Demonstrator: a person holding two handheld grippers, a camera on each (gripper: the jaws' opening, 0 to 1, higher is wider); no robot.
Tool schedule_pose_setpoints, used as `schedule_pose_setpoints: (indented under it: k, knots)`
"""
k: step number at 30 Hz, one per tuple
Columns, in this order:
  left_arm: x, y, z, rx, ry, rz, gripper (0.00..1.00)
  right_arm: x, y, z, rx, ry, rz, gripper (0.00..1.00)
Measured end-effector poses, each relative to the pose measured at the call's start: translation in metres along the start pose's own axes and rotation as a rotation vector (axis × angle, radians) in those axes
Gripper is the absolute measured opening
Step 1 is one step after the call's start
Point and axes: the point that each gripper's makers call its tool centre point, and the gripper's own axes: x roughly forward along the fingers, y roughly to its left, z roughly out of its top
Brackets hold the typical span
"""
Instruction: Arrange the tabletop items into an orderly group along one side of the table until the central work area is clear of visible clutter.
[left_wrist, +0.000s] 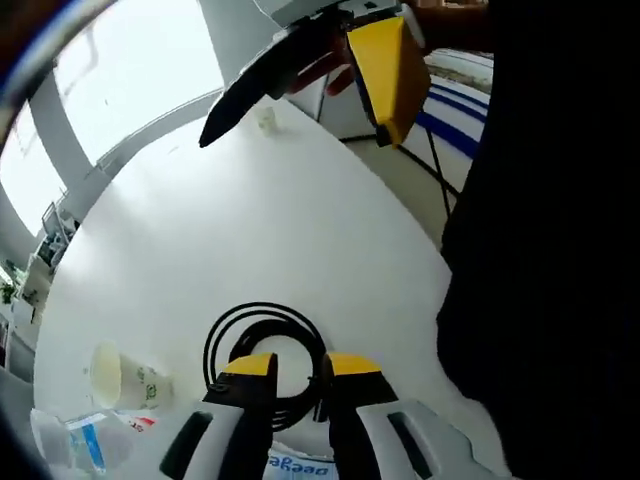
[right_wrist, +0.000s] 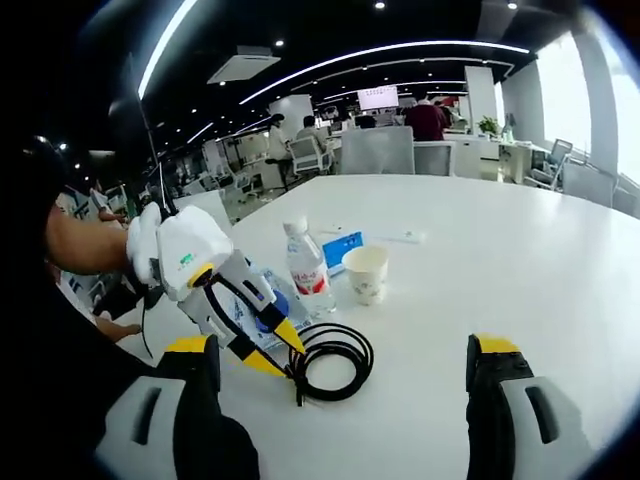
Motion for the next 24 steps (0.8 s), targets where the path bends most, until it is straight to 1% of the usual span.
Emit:
schedule_pose_setpoints:
  k: [2, 3, 6, 8, 9, 10, 12, 14, 16, 20, 21, 24]
  knots:
    - [-0.006, 0.005, -0.001, -0.016, -0.002, 0.019, 0.19, 0.000, 0.001, 0.002, -0.004, -0.005, 0.002, 1.00]
    - [-0.010, 0.009, 0.000, -0.033, -0.007, 0.039, 0.19, 0.000, 0.001, 0.004, -0.004, -0.010, 0.003, 1.00]
    - [-0.021, 0.015, 0.003, -0.098, -0.039, 0.068, 0.21, 0.001, 0.003, 0.006, 0.003, -0.018, 0.009, 1.00]
    - [-0.029, 0.020, 0.004, -0.121, -0.047, 0.094, 0.23, 0.002, 0.003, 0.006, -0.002, -0.018, 0.010, 1.00]
    - [-0.035, 0.024, 0.007, -0.142, -0.062, 0.111, 0.23, 0.003, 0.003, 0.006, -0.004, -0.018, 0.012, 1.00]
    - [-0.037, 0.024, 0.007, -0.148, -0.066, 0.114, 0.24, 0.003, 0.004, 0.006, -0.004, -0.018, 0.013, 1.00]
    - [-0.045, 0.029, 0.011, -0.177, -0.093, 0.136, 0.24, 0.004, 0.005, 0.007, -0.006, -0.018, 0.017, 1.00]
    - [-0.058, 0.038, 0.013, -0.219, -0.120, 0.179, 0.24, 0.006, 0.005, 0.007, -0.007, -0.016, 0.019, 1.00]
    - [-0.067, 0.043, 0.015, -0.268, -0.150, 0.201, 0.27, 0.006, 0.005, 0.007, -0.005, -0.017, 0.020, 1.00]
    - [-0.079, 0.051, 0.009, -0.316, -0.144, 0.230, 0.34, 0.008, 0.005, 0.008, -0.008, -0.017, 0.021, 1.00]
    - [-0.082, 0.052, 0.008, -0.336, -0.153, 0.229, 0.35, 0.008, 0.005, 0.010, -0.006, -0.022, 0.020, 1.00]
    - [-0.091, 0.056, 0.003, -0.357, -0.161, 0.255, 0.35, 0.009, 0.005, 0.012, 0.000, -0.029, 0.023, 1.00]
